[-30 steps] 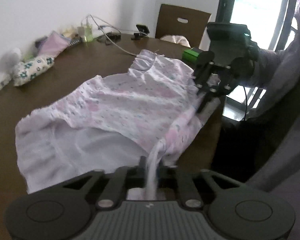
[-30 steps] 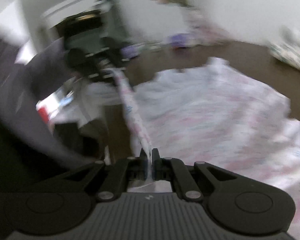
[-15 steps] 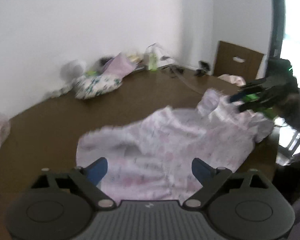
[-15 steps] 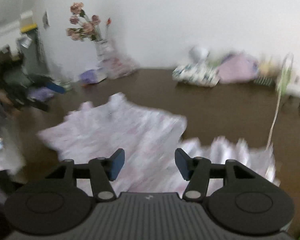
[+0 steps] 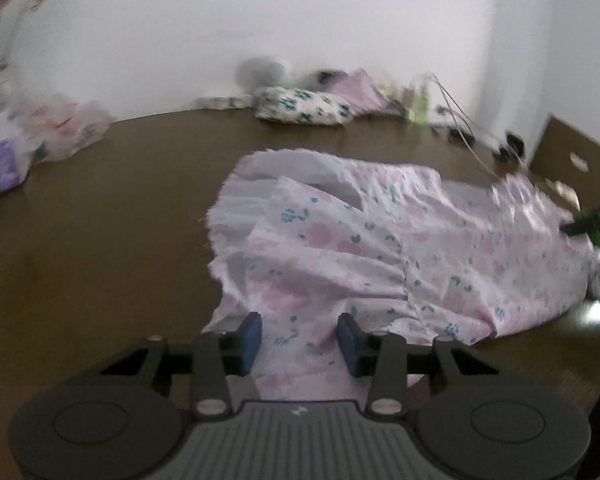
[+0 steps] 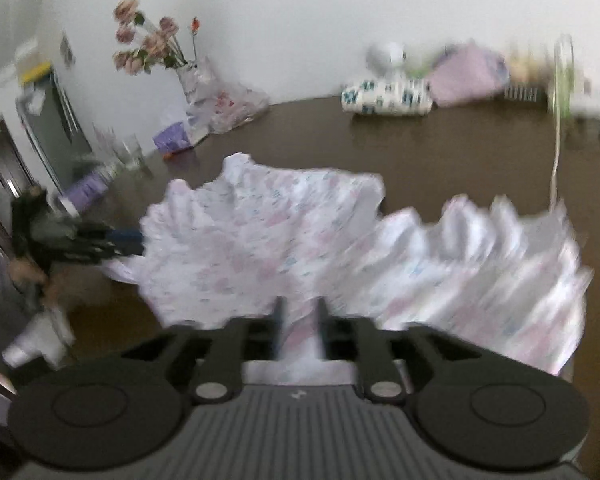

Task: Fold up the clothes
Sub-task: 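Lift and lay the dress hem flat with both grippers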

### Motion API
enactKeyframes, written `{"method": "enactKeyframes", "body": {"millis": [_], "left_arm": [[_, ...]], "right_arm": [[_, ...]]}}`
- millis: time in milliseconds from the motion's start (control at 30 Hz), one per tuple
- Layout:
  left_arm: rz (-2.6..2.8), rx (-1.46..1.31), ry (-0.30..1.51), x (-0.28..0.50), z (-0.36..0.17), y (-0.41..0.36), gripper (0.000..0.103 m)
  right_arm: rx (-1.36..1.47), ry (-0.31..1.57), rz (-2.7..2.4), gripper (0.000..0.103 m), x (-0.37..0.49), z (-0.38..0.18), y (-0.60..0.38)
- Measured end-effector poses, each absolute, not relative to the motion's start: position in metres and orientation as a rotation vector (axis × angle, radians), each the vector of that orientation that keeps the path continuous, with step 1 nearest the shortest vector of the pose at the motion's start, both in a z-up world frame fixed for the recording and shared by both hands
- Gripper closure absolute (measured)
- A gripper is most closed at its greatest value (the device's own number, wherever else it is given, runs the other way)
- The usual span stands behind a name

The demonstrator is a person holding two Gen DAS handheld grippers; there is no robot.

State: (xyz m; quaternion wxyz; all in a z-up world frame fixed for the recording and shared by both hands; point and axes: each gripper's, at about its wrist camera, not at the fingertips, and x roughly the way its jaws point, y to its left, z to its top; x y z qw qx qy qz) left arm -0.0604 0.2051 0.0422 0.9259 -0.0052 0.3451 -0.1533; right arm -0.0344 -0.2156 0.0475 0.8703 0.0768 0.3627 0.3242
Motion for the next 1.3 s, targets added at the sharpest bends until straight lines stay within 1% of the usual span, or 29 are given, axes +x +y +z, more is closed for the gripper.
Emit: {"method": "enactKeyframes", "body": {"millis": [33,67,100,133,167,200,233,300,367,400,500,533,567,600,633,667,700,733,767,800,833,867,900,933,967,1033,1133,1200,1300], "left_arm": [[-0.312,-0.040,0.708,-0.067,0.042,0.209,0.025],[-0.314,-0.054,0.704,-0.072,0.041,0.211,0.020],[-0.324,-0.057,0.700,-0.075,0.040,0.212,0.022],[-0.337,-0.057,0.697,-0.077,0.039,0.213,0.030],[-0.352,-0.054,0.703,-0.078,0.038,0.213,0.060],[-0.360,-0.033,0.706,-0.078,0.038,0.213,0.077],[-0.362,-0.006,0.712,-0.079,0.039,0.213,0.099],[-0.366,0.046,0.730,-0.082,0.042,0.214,0.099],[-0.373,0.095,0.731,-0.088,0.047,0.216,0.102],[-0.368,0.128,0.729,-0.092,0.049,0.216,0.102],[-0.339,0.194,0.748,-0.103,0.054,0.215,0.099],[-0.338,0.197,0.747,-0.107,0.058,0.215,0.094],[-0.325,0.176,0.723,-0.112,0.065,0.215,0.090],[-0.327,0.142,0.684,-0.116,0.074,0.212,0.086],[-0.338,0.108,0.642,-0.120,0.082,0.208,0.075],[-0.387,0.092,0.601,-0.123,0.088,0.199,0.062],[-0.452,0.082,0.559,-0.126,0.092,0.188,0.056],[-0.518,0.100,0.534,-0.128,0.093,0.177,0.046],[-0.566,0.143,0.538,-0.127,0.088,0.164,0.043],[-0.607,0.192,0.550,-0.126,0.082,0.151,0.043],[-0.620,0.231,0.572,-0.124,0.074,0.142,0.043],[-0.621,0.265,0.597,-0.121,0.066,0.135,0.043],[-0.613,0.280,0.623,-0.119,0.058,0.131,0.043],[-0.600,0.277,0.647,-0.117,0.051,0.132,0.047],[-0.585,0.271,0.671,-0.115,0.046,0.134,0.064],[-0.585,0.224,0.697,-0.114,0.044,0.144,0.095],[-0.609,0.195,0.714,-0.124,0.049,0.155,0.098],[-0.617,0.208,0.701,-0.137,0.055,0.159,0.098],[-0.611,0.201,0.706,-0.150,0.061,0.169,0.087]], "right_arm": [[0.189,0.775,0.690,0.052,-0.036,0.044,-0.214],[0.190,0.786,0.701,0.056,-0.040,0.039,-0.210],[0.188,0.796,0.710,0.064,-0.043,0.034,-0.206],[0.178,0.811,0.715,0.082,-0.044,0.027,-0.200],[0.165,0.827,0.718,0.095,-0.044,0.021,-0.195],[0.149,0.831,0.714,0.099,-0.044,0.018,-0.192],[0.132,0.835,0.715,0.102,-0.044,0.016,-0.190],[0.085,0.855,0.720,0.103,-0.042,0.020,-0.192],[0.022,0.866,0.674,0.103,-0.039,0.026,-0.197],[0.008,0.872,0.653,0.102,-0.037,0.028,-0.201],[-0.050,0.857,0.624,0.098,-0.041,0.036,-0.206],[-0.054,0.840,0.619,0.091,-0.043,0.041,-0.208],[-0.036,0.815,0.605,0.079,-0.045,0.047,-0.212],[-0.017,0.788,0.591,0.072,-0.046,0.053,-0.216],[0.004,0.759,0.578,0.065,-0.046,0.058,-0.220],[0.018,0.741,0.568,0.065,-0.045,0.061,-0.221],[0.024,0.738,0.562,0.065,-0.041,0.061,-0.219],[0.032,0.742,0.559,0.065,-0.037,0.059,-0.217],[0.042,0.758,0.561,0.066,-0.031,0.053,-0.213],[0.052,0.775,0.563,0.067,-0.026,0.048,-0.210],[0.062,0.791,0.564,0.075,-0.022,0.043,-0.207],[0.069,0.806,0.567,0.088,-0.019,0.038,-0.206],[0.074,0.811,0.571,0.095,-0.017,0.036,-0.204],[0.075,0.797,0.570,0.101,-0.018,0.035,-0.202],[0.080,0.784,0.570,0.101,-0.019,0.035,-0.202],[0.105,0.758,0.568,0.101,-0.019,0.037,-0.203],[0.077,0.771,0.545,0.100,-0.016,0.033,-0.199],[0.041,0.792,0.533,0.099,-0.016,0.026,-0.196],[0.057,0.786,0.544,0.093,-0.019,0.024,-0.197]]}}
